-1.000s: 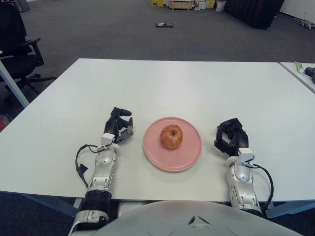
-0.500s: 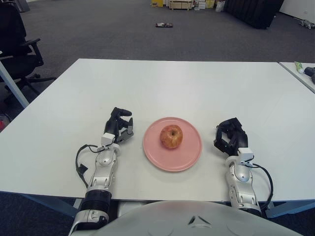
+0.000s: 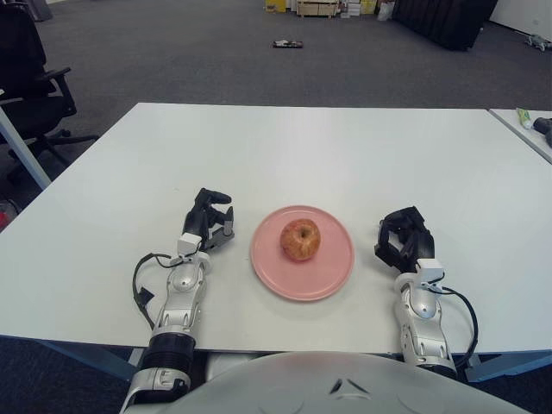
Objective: Put the apple into the plate.
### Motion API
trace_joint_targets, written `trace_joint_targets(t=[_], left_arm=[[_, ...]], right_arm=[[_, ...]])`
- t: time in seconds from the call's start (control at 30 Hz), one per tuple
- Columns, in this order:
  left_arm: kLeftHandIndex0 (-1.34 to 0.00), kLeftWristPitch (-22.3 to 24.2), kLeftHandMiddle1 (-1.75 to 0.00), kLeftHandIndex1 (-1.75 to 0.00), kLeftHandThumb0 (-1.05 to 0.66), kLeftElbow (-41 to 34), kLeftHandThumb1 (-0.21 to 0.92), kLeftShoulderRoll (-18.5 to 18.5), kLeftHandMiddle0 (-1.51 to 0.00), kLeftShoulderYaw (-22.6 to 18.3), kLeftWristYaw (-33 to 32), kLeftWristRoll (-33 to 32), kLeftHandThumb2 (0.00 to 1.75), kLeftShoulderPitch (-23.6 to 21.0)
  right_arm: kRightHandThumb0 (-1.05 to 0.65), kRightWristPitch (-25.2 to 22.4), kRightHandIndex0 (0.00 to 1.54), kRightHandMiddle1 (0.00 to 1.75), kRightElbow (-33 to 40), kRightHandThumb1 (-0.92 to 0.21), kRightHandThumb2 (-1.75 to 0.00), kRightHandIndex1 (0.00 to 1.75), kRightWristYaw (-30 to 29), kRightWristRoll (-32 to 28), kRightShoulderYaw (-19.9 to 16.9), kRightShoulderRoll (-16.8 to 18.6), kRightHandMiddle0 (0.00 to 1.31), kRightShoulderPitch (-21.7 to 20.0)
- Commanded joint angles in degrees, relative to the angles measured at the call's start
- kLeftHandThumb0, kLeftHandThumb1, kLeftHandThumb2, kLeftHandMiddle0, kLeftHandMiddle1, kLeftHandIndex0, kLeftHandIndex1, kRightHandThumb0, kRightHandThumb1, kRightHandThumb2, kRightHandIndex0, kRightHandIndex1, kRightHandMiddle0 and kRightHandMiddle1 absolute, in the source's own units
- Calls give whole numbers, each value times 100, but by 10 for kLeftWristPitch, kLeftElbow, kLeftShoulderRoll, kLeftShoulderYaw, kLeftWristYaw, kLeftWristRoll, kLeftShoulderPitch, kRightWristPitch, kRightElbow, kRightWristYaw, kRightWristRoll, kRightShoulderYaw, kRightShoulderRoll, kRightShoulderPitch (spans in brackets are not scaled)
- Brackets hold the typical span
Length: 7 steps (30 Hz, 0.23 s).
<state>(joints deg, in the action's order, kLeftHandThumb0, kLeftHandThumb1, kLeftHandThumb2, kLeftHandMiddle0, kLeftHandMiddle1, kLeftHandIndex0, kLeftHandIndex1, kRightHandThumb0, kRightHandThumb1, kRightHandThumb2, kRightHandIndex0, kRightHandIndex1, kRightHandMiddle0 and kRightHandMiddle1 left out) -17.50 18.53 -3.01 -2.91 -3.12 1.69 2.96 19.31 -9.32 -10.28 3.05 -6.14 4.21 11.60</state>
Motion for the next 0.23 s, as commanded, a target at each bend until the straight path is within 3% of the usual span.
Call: trace_joint_targets(t=[0.0, 0.2], left_arm=[[-37, 14, -175, -175, -39, 7, 63, 5, -52, 4, 7, -2, 93, 8], [-37, 17, -175, -175, -39, 1, 63, 10, -51, 6, 8, -6, 93, 9]], right_arm=[[-41, -3, 60, 175, 1, -55, -102, 135, -1, 0, 3, 0, 42, -8], [-41, -1, 60, 175, 1, -55, -103, 135, 1, -3, 4, 2, 43, -7]])
